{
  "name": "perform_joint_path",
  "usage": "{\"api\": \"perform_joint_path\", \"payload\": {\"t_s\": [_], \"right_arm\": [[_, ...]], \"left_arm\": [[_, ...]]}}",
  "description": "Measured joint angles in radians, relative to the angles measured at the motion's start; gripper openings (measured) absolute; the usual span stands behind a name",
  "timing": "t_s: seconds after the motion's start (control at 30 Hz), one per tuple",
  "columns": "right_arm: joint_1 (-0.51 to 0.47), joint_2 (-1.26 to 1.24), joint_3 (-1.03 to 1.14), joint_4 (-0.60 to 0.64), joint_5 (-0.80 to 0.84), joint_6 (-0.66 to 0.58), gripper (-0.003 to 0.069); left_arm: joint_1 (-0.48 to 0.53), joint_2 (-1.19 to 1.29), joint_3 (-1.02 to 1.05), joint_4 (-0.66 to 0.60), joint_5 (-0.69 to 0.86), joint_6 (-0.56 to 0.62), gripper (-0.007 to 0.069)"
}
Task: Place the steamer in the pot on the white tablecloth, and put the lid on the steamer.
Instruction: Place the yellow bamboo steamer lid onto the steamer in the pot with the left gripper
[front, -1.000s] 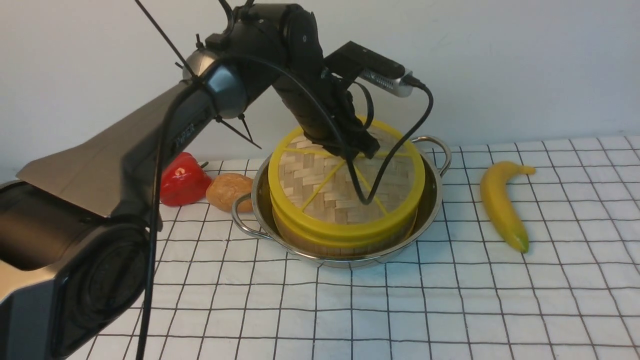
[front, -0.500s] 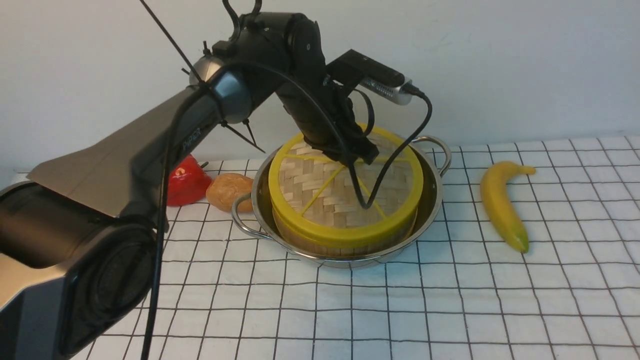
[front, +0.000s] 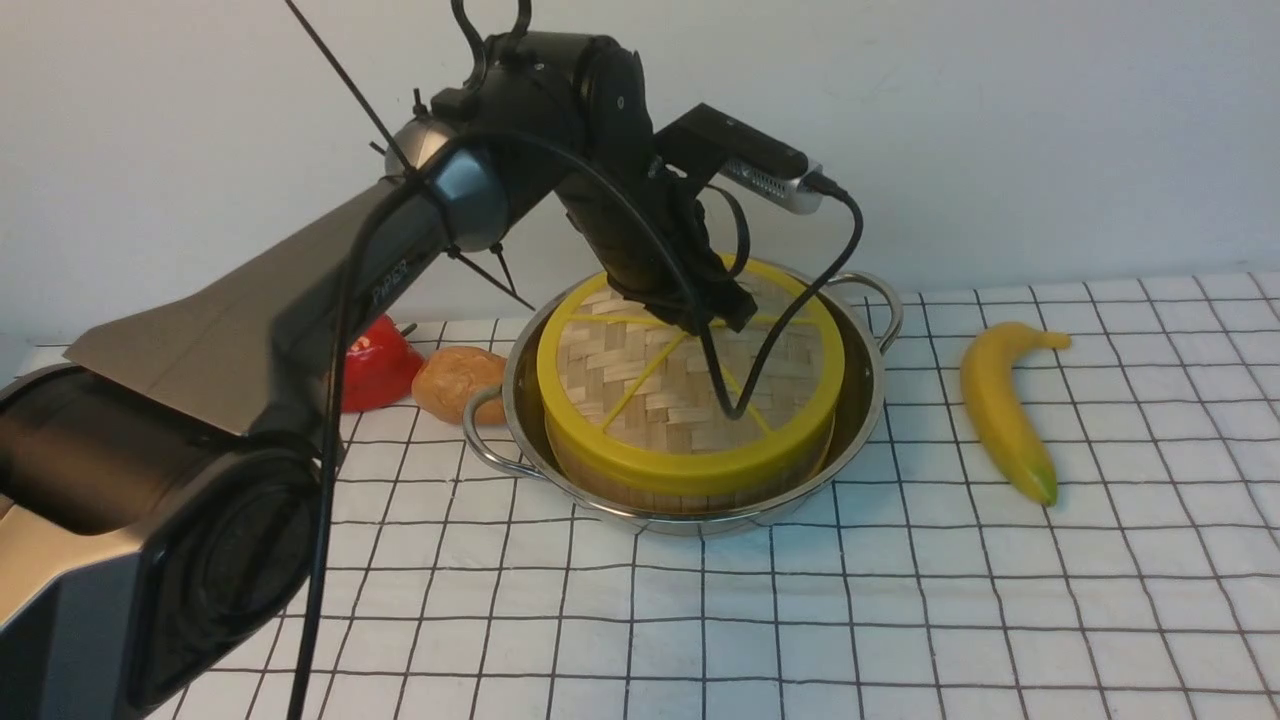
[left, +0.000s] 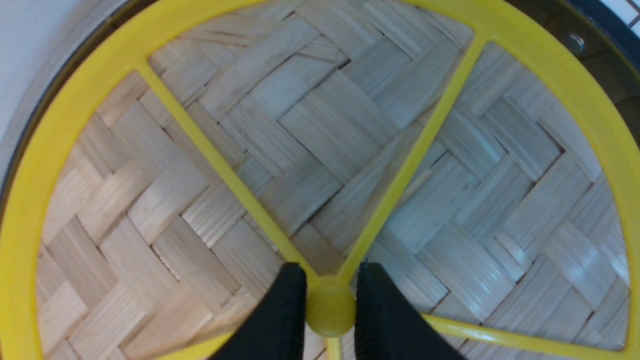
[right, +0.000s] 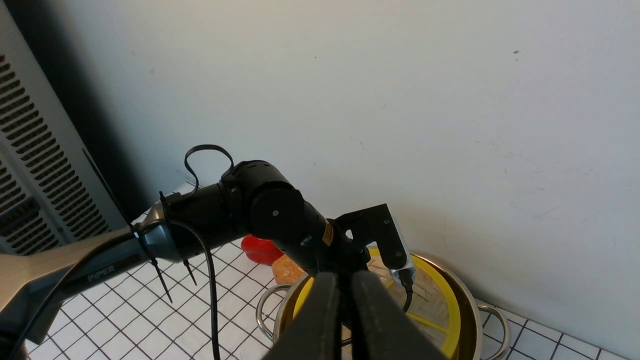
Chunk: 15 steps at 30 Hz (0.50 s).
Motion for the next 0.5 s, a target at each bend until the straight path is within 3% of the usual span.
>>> {"api": "perform_joint_path", "payload": {"t_s": [0.43, 0.5], "right_arm": [[0.000, 0.000, 0.000, 0.000, 0.000, 0.000, 0.0064], [0.000, 0.000, 0.000, 0.000, 0.000, 0.000, 0.0065]], "left_arm": [[0.000, 0.000, 0.000, -0.004, -0.001, 0.010, 0.0116], [0.000, 0.001, 0.000, -0.002, -0.004, 0.029, 0.0150]]}}
